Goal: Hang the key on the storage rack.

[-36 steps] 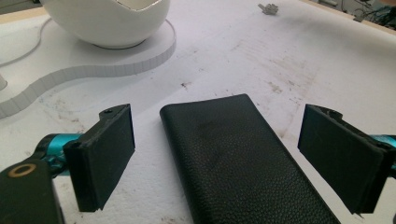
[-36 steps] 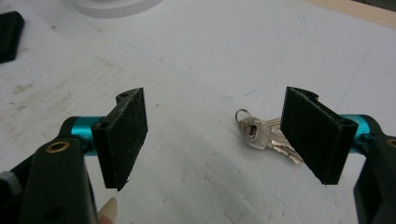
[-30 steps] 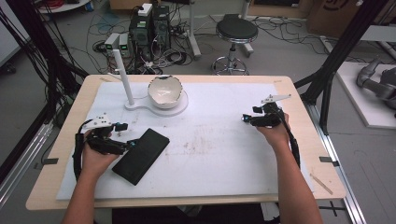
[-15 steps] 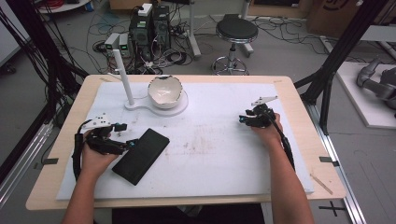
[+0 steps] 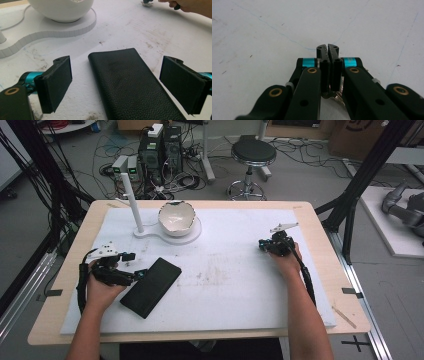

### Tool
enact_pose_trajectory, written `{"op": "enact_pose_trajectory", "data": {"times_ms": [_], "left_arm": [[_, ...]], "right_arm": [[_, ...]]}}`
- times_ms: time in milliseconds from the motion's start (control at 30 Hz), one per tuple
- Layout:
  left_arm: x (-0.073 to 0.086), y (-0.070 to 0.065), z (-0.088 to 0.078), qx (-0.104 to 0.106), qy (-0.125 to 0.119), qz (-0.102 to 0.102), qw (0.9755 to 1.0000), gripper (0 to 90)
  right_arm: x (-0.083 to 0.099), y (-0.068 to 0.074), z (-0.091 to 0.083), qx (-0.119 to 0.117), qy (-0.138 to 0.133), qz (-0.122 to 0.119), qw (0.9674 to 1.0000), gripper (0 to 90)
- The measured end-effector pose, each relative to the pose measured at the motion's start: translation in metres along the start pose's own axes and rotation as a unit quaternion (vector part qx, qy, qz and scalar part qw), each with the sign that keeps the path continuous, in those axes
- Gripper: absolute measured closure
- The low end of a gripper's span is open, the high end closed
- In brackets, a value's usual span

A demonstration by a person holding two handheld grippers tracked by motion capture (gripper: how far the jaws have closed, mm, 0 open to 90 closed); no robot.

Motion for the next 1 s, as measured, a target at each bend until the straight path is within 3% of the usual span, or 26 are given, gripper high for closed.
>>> {"op": "enact_pose_trajectory", "data": {"times_ms": [67,233,467,600,667,800,867,1000], "left_arm": [[0.000,0.000,0.000,0.000,0.000,-0.001,1.0000,10.9],[0.000,0.001,0.000,0.002,0.000,-0.002,1.0000,11.0],[0.000,-0.001,0.000,0.003,0.000,0.001,1.0000,11.2],[-0.001,-0.001,-0.001,0.002,-0.002,0.000,1.0000,11.2],[-0.001,-0.001,-0.001,0.001,-0.002,0.000,1.0000,11.2],[-0.001,-0.001,-0.002,0.002,-0.002,0.000,1.0000,11.2],[-0.001,0.000,-0.003,0.000,-0.001,0.001,1.0000,11.2],[-0.002,0.000,-0.006,-0.002,-0.004,-0.001,1.0000,11.2]], "right_arm": [[0.000,0.000,-0.002,-0.007,-0.004,0.008,0.9999,90.0],[-0.005,0.004,-0.014,-0.009,-0.019,0.001,0.9998,90.0],[-0.019,0.025,-0.052,-0.013,-0.068,-0.021,0.9974,90.0],[-0.026,0.037,-0.068,-0.014,-0.079,-0.037,0.9961,90.0],[-0.039,0.052,-0.086,-0.017,-0.096,-0.055,0.9937,90.0],[-0.058,0.067,-0.101,-0.023,-0.105,-0.077,0.9913,90.0],[-0.064,0.071,-0.103,-0.026,-0.107,-0.081,0.9906,90.0],[-0.092,0.087,-0.104,-0.032,-0.100,-0.113,0.9880,90.0]]}}
Point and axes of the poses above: each handheld gripper's, and its own axes: z roughly forward along the jaws, x roughly out of its underside, y roughly to its left, the point moved 3 cm from there along z, roughly forward along the jaws, and after that the axes turned 10 degrees about -x, right-handed, at the moved point
